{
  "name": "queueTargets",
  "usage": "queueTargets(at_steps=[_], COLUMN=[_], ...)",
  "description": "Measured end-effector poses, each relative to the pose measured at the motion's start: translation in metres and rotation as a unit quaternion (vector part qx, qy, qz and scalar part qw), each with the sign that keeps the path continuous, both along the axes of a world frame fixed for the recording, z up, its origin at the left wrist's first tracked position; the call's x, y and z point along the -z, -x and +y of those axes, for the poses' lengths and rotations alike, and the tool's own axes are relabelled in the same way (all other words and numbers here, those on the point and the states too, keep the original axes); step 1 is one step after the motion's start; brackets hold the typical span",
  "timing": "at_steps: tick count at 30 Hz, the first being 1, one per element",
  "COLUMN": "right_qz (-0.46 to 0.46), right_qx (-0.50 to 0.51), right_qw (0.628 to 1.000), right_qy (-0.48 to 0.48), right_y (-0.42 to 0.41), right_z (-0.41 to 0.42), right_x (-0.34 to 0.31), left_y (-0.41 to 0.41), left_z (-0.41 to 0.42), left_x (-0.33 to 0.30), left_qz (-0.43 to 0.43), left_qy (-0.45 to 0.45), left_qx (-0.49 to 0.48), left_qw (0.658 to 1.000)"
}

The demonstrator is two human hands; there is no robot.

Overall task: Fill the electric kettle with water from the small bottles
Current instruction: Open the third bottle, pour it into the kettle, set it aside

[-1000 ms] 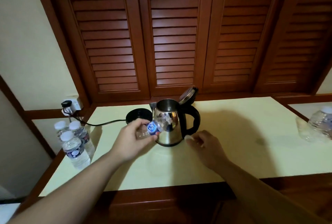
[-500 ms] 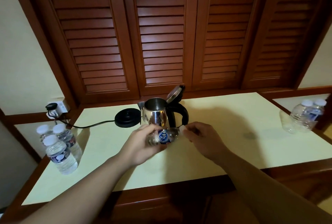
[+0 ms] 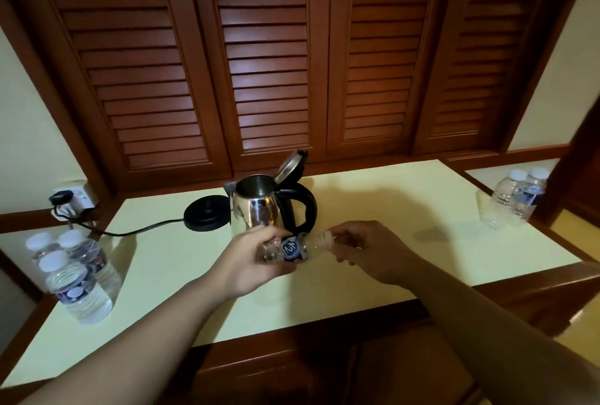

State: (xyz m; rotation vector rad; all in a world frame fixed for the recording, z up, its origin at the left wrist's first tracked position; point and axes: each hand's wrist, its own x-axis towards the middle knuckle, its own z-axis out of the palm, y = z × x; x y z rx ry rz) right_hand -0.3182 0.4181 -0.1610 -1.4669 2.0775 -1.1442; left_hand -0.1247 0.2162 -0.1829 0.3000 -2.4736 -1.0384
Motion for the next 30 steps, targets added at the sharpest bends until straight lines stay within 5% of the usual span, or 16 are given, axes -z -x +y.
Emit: queueTargets(at_steps=[9,13,18,23,30], right_qz=[-0.019,-0.127,-0.055,-0.094,-0.123], right_qx=[0.077,0.065,0.059,0.092,0.091], right_qw=[0.996,0.99,0.996,0.988,0.988], right_qy=[-0.037,-0.007,-0.036,-0.085,-0.012], right_y=[0.005,0.014,0.027,0.034,0.063], right_z=[0.024,0.038,0.051,0.06,0.084], right_x=[0.0,-0.003,-0.006,0.001,-0.003], left_y=[0.025,0.035,0.05,0.071,0.099], left_z=[0.018,0.027,0.04,0.057,0.074], left_x=[-0.009,-0.009,-0.007,-0.004,-0.006], left_qz=[0.013,0.006,0.006,-0.01,-0.012], left_qy=[0.039,0.051,0.057,0.068,0.047], left_qx=[0.023,0.024,0.04,0.048,0.039], left_qw=[0.999,0.998,0.998,0.996,0.998])
